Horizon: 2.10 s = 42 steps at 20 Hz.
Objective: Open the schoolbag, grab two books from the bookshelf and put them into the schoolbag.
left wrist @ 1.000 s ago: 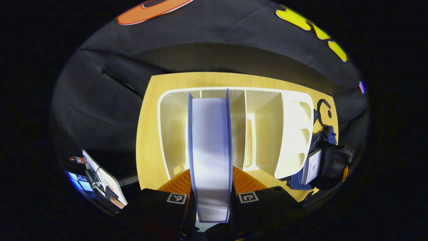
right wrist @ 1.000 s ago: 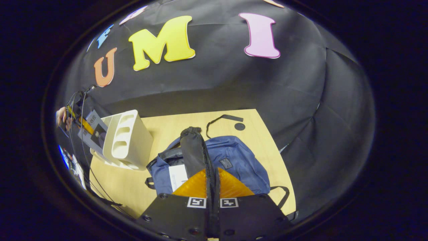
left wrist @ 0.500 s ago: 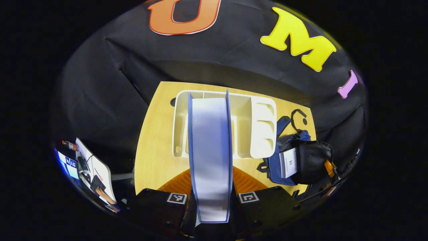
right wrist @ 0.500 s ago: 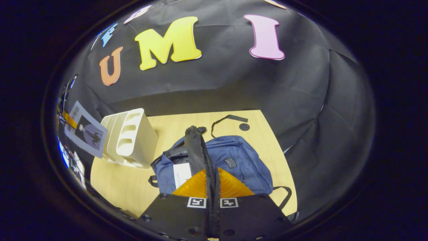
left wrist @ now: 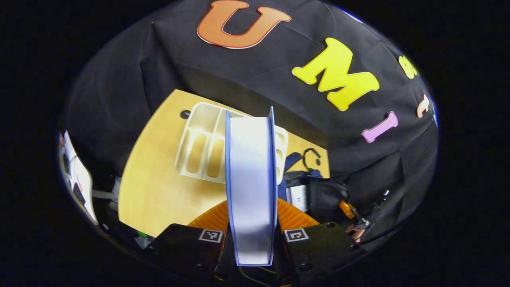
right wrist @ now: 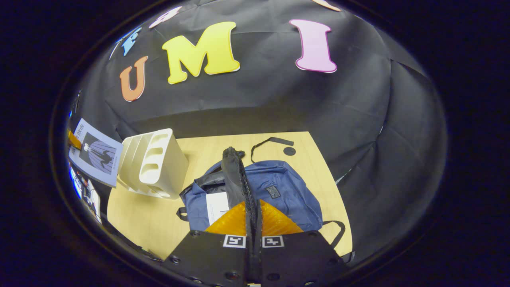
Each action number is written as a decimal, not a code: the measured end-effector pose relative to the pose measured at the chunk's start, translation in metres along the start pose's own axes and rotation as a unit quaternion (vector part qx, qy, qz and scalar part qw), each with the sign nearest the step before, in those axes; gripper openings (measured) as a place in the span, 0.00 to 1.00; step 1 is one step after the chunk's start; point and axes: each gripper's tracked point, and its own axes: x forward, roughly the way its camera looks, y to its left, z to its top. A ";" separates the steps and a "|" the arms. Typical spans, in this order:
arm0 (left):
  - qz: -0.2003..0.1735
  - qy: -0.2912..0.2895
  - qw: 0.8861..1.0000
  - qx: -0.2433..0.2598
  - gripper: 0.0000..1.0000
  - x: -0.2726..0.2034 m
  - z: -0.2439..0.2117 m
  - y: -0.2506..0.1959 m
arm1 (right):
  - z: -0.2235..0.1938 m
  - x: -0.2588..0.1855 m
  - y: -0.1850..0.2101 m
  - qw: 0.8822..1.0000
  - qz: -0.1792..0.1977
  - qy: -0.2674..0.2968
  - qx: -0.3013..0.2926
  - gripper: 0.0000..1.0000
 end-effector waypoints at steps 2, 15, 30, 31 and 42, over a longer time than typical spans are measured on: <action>-0.046 -0.004 0.999 -0.002 0.46 0.011 -0.009 -0.023 | -0.001 0.001 -0.002 1.000 -0.001 0.001 -0.001 0.00; -0.163 0.054 0.985 -0.008 0.42 0.156 -0.140 -0.109 | 0.002 0.001 -0.010 1.000 0.001 0.002 0.004 0.01; -0.201 0.080 0.973 -0.077 0.47 0.275 -0.187 -0.152 | 0.017 -0.006 -0.025 1.000 -0.009 0.004 -0.016 0.00; -0.207 0.082 0.972 -0.080 0.42 0.279 -0.191 -0.155 | 0.019 -0.008 -0.027 1.000 -0.012 0.003 -0.016 0.00; -0.254 0.087 0.958 -0.104 0.42 0.338 -0.199 -0.203 | 0.033 -0.014 -0.032 0.999 -0.020 -0.004 -0.030 0.00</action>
